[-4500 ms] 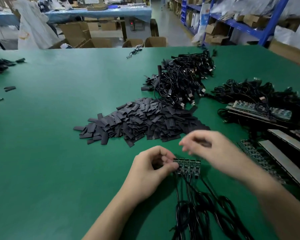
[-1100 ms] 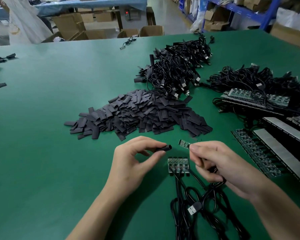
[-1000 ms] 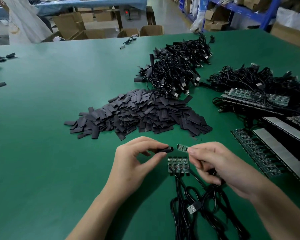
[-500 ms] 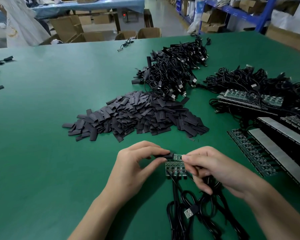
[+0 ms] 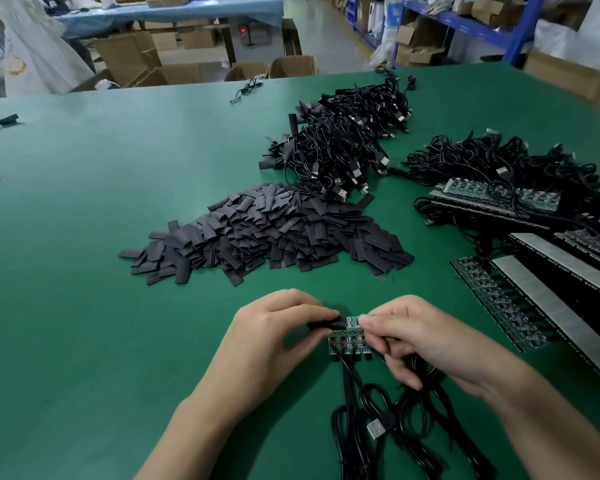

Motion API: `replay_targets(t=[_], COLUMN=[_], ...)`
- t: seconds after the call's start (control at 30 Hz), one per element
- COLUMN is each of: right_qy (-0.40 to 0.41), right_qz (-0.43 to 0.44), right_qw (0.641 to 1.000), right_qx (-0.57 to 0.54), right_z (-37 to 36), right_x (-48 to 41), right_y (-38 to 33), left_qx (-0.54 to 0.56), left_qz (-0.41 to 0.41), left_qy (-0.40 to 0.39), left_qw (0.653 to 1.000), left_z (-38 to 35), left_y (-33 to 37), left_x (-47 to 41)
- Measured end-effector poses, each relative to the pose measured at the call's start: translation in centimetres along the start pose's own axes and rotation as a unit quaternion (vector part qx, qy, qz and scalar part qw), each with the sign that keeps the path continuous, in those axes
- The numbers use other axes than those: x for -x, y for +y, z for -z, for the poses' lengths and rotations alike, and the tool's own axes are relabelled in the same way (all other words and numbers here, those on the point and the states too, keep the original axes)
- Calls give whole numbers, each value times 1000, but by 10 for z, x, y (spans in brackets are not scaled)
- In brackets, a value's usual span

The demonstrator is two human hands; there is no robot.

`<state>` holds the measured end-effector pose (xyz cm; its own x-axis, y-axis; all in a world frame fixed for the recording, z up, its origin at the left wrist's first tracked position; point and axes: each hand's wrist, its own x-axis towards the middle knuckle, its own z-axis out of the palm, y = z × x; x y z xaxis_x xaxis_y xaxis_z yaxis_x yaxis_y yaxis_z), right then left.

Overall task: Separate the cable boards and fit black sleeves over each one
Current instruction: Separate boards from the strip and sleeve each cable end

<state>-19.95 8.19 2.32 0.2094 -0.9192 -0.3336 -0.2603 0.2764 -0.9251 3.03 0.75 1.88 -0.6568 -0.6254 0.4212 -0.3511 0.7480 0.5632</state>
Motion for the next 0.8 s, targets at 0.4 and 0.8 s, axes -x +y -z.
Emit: replay_targets(t=[0.4,0.8], right_qy=[-44,-41], right_qz=[23,20], right_qw=[999,999], right_qx=[-13,-2], right_z=[4,2], right_x=[2,1], right_y=[-1,1], left_qx=[86,12], left_qz=[57,-23], left_qy=[-2,28], left_qw=[995,999], left_z=[-3,-4], left_y=[-3,-2], left_x=[2,1])
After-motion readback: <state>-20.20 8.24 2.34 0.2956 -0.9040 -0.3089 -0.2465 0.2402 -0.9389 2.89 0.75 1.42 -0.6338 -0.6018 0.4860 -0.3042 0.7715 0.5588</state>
